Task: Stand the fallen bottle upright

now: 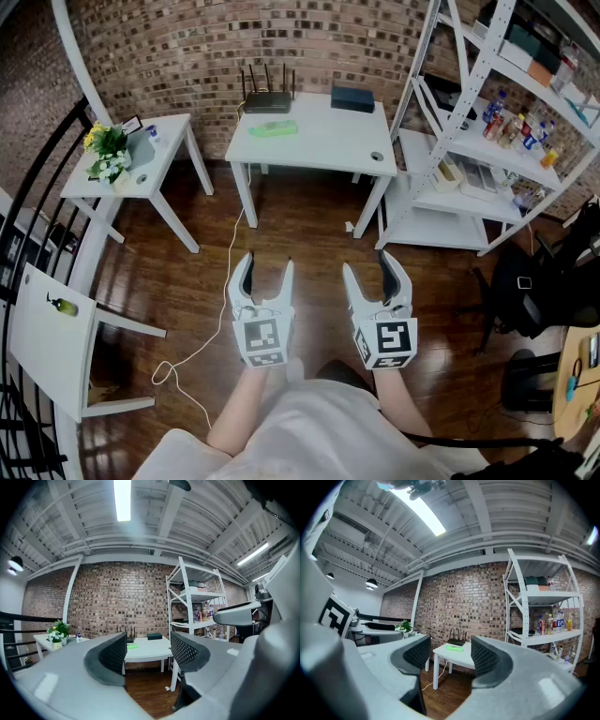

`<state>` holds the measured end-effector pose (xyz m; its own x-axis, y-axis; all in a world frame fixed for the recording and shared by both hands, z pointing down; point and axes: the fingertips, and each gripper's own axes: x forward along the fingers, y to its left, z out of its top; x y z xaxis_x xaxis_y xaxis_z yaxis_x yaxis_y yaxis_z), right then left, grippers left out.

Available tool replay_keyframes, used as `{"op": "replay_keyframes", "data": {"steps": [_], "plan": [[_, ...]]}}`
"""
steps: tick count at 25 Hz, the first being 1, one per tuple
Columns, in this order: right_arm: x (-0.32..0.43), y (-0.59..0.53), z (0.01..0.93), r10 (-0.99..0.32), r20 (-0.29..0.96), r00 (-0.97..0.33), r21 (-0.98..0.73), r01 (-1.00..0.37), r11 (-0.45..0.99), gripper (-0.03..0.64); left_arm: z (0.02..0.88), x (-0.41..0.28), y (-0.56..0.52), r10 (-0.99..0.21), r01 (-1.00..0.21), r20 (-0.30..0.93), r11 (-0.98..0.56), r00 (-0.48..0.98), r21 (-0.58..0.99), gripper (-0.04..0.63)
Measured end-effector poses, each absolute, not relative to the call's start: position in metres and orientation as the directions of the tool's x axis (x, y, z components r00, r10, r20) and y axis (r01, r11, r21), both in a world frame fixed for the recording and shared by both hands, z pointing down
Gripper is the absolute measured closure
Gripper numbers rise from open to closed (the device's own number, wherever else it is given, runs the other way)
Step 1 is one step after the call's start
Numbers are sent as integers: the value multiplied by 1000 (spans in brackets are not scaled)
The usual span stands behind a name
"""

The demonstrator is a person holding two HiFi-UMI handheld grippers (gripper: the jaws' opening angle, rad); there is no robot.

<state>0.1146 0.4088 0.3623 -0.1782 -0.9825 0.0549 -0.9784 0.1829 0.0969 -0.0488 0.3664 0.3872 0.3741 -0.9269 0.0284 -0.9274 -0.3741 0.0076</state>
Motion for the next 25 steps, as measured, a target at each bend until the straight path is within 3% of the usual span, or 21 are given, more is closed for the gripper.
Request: {"op": "replay_keyframes", "data": {"steps": [10,15,20,25], "plan": [[148,239,387,-964,55,-259,57,-963,262,360,416,-16,215,-935,-937,66,-347,349,33,299],[150,121,384,-903,87,-421,30,-905,424,360,411,6,126,-937,-940,81,-340,340,15,305],[149,36,376,-867,73,-493,55,-866,497,360,397,6,48,-968,-969,50,-246,245,-10,305],[126,-10,416,-801,162,-577,1,-811,584,360,431,-18,11,-981,-989,129,-140,144,36,306]]}}
